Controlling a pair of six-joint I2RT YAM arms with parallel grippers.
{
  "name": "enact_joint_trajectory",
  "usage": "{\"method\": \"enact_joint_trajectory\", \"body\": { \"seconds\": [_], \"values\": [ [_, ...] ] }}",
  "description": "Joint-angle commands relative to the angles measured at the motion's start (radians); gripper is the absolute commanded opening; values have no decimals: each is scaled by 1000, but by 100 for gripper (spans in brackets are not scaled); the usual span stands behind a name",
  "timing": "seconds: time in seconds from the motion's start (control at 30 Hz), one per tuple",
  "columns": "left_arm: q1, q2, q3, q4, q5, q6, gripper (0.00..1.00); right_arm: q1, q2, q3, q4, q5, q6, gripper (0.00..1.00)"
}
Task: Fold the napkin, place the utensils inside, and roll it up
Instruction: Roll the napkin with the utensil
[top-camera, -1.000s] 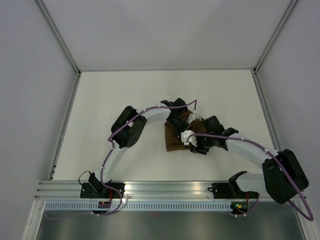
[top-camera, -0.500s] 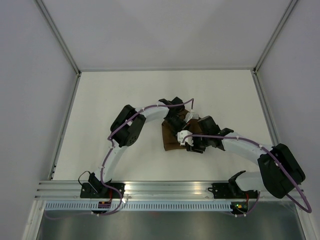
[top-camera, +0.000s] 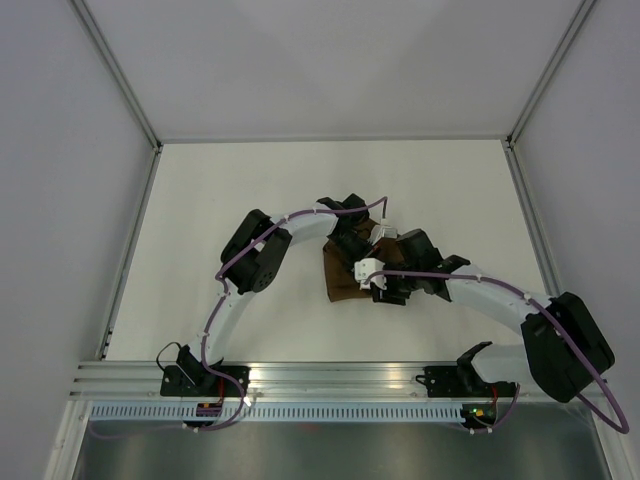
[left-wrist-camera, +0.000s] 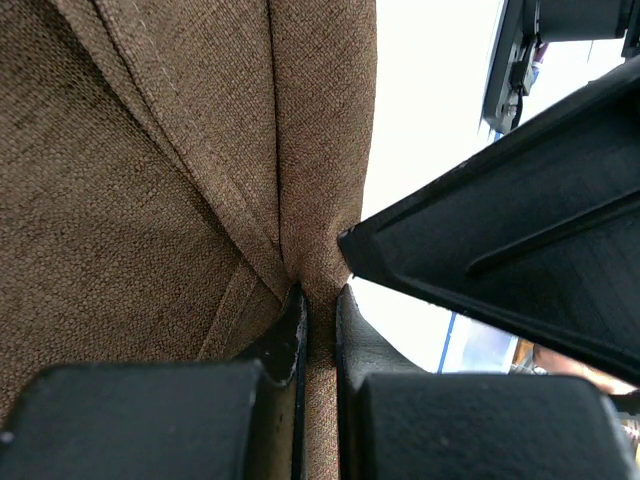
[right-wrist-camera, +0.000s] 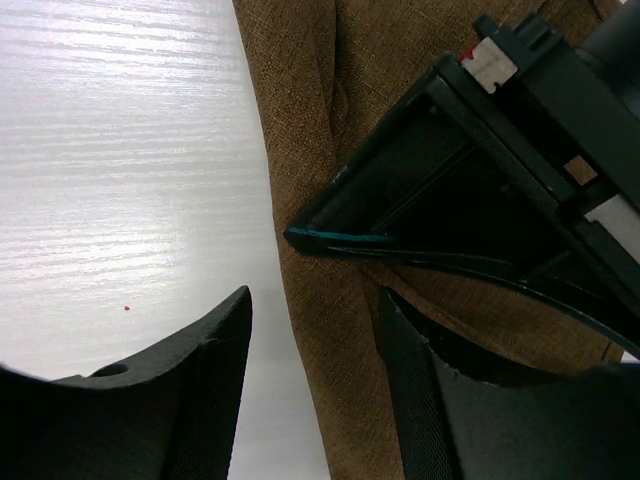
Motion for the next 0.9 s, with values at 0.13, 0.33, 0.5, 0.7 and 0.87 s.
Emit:
{"method": "enact_joint_trajectory", "body": {
  "seconds": [0.13, 0.33, 0.5, 0.7, 0.87],
  "values": [
    [-6, 53, -7, -43, -66, 31, 7, 25, 76, 24, 39, -1, -32, 60],
    [-3, 50, -4, -46, -65, 33, 7, 28, 130, 21, 70, 24, -27, 58],
    [0, 39, -7, -41, -62, 21, 13, 30, 154, 13, 36, 30, -36, 38],
    [4, -65, -117, 141, -92, -133, 17, 25, 193, 21, -4, 18, -35, 11],
    [25, -221, -266, 343, -143, -243, 40, 9, 234, 48, -53, -8, -50, 3]
  ]
}}
